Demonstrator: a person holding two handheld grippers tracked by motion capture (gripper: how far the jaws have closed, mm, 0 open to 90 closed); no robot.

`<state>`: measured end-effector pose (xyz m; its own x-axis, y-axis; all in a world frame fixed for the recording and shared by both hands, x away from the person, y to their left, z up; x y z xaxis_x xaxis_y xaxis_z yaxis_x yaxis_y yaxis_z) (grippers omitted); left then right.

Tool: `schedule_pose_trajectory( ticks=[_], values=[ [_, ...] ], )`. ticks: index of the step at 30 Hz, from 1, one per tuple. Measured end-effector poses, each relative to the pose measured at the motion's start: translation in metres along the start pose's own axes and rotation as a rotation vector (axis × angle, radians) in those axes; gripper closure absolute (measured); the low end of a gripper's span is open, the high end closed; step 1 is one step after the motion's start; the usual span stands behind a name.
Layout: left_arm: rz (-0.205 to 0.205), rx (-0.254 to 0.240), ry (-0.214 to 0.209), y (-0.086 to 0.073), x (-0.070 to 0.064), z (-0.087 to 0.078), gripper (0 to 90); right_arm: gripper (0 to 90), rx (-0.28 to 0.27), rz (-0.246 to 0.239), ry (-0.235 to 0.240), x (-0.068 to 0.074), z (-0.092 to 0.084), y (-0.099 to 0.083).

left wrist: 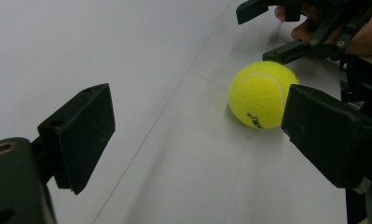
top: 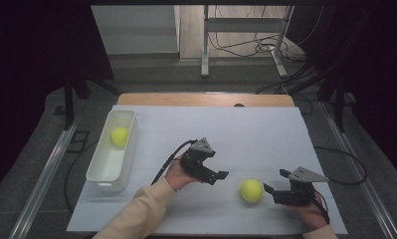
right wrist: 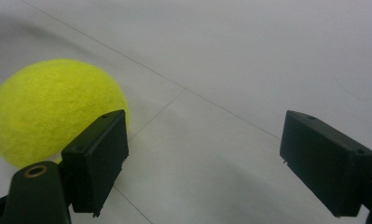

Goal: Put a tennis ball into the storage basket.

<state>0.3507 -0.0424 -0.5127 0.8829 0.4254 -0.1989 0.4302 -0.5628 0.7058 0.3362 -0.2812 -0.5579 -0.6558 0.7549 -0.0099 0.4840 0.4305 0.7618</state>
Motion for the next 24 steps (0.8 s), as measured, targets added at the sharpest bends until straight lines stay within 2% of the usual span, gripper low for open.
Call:
schedule_pose_trajectory(
  ticks=[14,24],
  values=[
    [0.024,0.025,-0.021,0.003,-0.009,0.012,10.3,15.9,0.005,0.002,0.001,0.0,0.0,-0.001],
    [0.026,0.032,-0.033,0.005,-0.014,0.021,10.3,15.9,0.008,0.0,0.002,0.0,0.0,-0.001]
  ],
)
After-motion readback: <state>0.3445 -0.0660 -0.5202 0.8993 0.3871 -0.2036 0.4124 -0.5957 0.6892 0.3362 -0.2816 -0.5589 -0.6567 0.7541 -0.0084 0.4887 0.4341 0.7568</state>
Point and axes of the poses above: each handheld gripper's, and its own axes: z roughly forward along the jaws, y roughly out of its top, x roughly to its left, the point moved 8 cm from there along z, roughly forward along the jaws, and after that the axes turned 7 degrees about x, right-handed, at the moved point
